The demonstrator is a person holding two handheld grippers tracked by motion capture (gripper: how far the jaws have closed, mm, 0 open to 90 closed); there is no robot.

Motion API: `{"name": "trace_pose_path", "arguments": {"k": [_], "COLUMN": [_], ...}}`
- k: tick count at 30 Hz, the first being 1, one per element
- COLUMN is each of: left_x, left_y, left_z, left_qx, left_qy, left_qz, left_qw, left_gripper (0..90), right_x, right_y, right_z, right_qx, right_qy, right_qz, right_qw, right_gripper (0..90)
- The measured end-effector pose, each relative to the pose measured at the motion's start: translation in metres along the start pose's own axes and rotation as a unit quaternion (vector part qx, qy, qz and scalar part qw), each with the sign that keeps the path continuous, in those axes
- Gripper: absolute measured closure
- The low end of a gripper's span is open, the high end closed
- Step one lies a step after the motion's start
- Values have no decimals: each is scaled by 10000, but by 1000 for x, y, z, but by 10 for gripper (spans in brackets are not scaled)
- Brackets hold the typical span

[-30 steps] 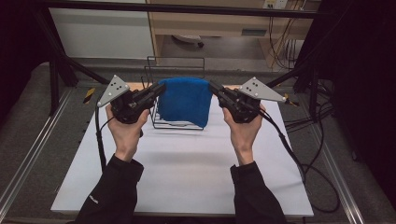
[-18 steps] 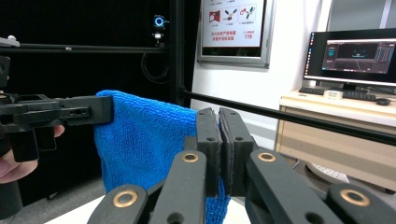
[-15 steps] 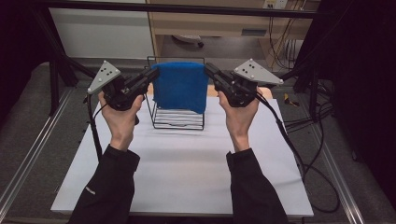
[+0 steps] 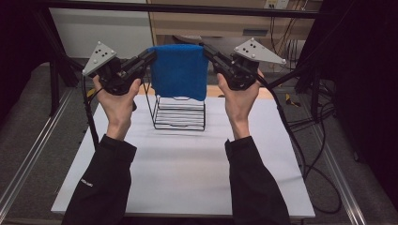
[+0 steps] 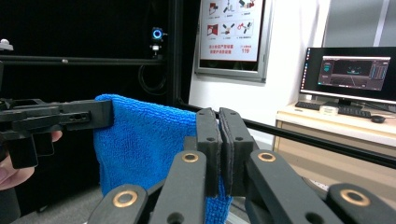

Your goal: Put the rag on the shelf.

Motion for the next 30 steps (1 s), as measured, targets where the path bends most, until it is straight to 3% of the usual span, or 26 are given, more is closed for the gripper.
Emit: {"name": "trace_pose_path", "arguments": {"k": [10, 16, 30], "left_x": [-20, -27, -24], "left_y": [12, 22, 41], "left_z": [10, 16, 38], "left_qx": [-105, -237, -279], "left_qy": [-90, -22, -2], "left_qz": [27, 122, -55], "left_qw": [9999, 9996, 9996], "left_gripper": [842, 842, 843], "right_x": [-13, -19, -16], "right_y": [-6, -11, -25], "right_z": [20, 34, 57], "right_qx": [31, 22, 149], "right_qy": [-21, -17, 102], "right_qz": [35, 31, 29], "right_qw": [10000, 10000, 9998], "right_gripper": [880, 880, 880]}}
Point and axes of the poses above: each handheld gripper's, and its own axes: z roughly forward along the jaws, x roughly out of its underside, y roughly to its left, the point moved 3 cm from there along z, roughly forward along the jaws, and after that the axes turned 6 degrees about x, right-handed, at the moved point
